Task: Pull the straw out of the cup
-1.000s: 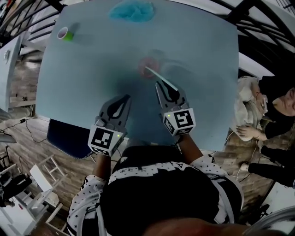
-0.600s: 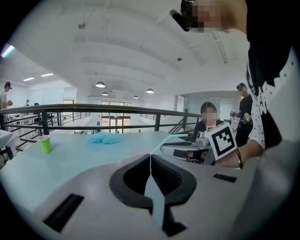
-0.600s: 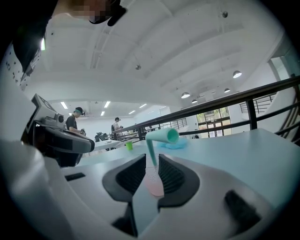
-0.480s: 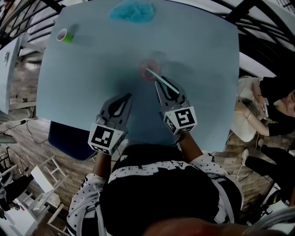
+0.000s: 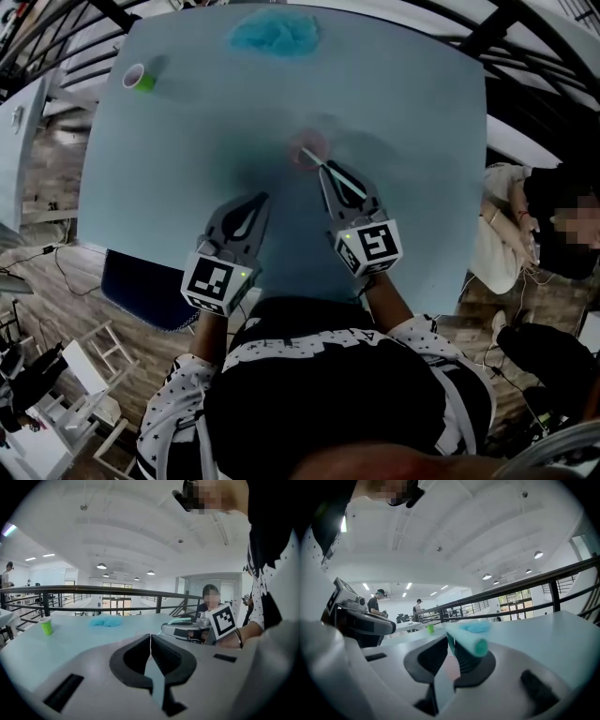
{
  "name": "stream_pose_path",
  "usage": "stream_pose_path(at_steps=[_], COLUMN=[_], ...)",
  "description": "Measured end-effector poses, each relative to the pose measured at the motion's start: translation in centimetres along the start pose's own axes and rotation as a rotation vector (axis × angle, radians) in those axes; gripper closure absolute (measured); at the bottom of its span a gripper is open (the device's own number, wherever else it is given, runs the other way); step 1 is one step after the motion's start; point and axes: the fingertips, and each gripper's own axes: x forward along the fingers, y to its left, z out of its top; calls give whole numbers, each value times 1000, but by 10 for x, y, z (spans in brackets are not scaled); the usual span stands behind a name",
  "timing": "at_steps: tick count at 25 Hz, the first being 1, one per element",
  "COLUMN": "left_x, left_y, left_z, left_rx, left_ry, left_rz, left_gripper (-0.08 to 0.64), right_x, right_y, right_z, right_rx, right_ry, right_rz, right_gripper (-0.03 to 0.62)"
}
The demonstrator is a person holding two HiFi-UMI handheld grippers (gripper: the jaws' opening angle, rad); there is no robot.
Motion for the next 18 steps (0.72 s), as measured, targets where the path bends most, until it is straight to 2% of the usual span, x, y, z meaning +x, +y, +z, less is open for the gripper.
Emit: stream_pose_path(at_steps=[5,18], left_x=[-1,-14], left_y=[0,2], left_z=[2,13], left_rx=[1,6], left_ry=[0,-37], left_rz=[-2,-19], left_gripper=[546,546], right_x=[0,-9], right_y=[-2,16], right_z=[7,27], right_rx=[15,-24], right_ry=[-11,-29], right_rz=[-19,-29], right_gripper=[543,546])
